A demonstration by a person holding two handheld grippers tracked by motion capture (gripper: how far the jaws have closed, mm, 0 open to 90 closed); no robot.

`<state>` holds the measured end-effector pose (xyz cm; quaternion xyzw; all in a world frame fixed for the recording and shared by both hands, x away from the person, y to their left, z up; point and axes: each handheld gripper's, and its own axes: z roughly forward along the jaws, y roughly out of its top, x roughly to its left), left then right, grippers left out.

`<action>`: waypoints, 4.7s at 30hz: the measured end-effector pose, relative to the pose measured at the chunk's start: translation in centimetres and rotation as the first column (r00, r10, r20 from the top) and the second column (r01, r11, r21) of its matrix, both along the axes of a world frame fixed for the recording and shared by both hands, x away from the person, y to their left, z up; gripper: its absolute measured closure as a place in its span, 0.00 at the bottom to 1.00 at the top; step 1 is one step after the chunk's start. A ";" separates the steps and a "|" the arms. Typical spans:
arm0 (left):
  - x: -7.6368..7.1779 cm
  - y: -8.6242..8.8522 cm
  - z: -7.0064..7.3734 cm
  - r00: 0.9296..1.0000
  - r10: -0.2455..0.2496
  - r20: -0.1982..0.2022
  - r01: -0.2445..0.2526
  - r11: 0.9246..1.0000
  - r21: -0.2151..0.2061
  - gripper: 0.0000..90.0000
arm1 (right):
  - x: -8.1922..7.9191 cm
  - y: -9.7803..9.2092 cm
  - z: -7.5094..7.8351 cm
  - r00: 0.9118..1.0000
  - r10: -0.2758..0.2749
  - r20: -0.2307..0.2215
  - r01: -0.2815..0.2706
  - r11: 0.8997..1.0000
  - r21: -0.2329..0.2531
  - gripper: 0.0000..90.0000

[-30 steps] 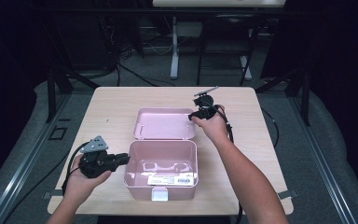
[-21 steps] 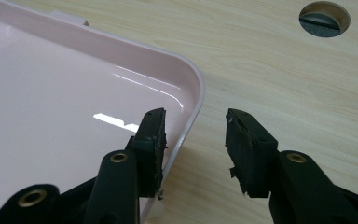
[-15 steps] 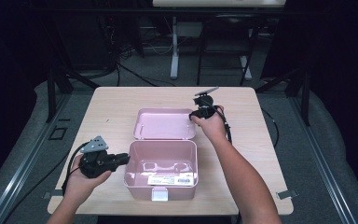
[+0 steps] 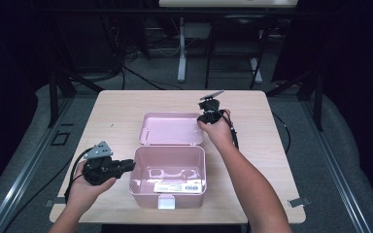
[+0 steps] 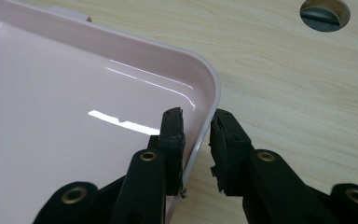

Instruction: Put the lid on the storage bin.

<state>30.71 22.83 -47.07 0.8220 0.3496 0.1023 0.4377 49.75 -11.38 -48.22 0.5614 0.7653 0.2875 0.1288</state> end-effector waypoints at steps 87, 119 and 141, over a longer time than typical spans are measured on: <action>0.0 0.0 -0.2 1.000 0.016 -0.003 -0.016 1.000 -0.013 0.87 | -11.2 -2.0 9.5 0.921 0.076 0.383 -0.124 0.987 0.100 0.96; 0.2 0.1 -0.3 1.000 0.015 -0.015 -0.015 1.000 -0.026 0.86 | -17.6 -2.1 8.4 0.853 0.076 0.517 -0.142 0.986 0.089 0.96; 0.5 0.9 1.3 0.998 0.045 0.032 -0.044 0.998 -0.041 0.81 | -19.0 -2.6 7.2 0.849 0.050 0.526 -0.156 0.975 0.159 0.95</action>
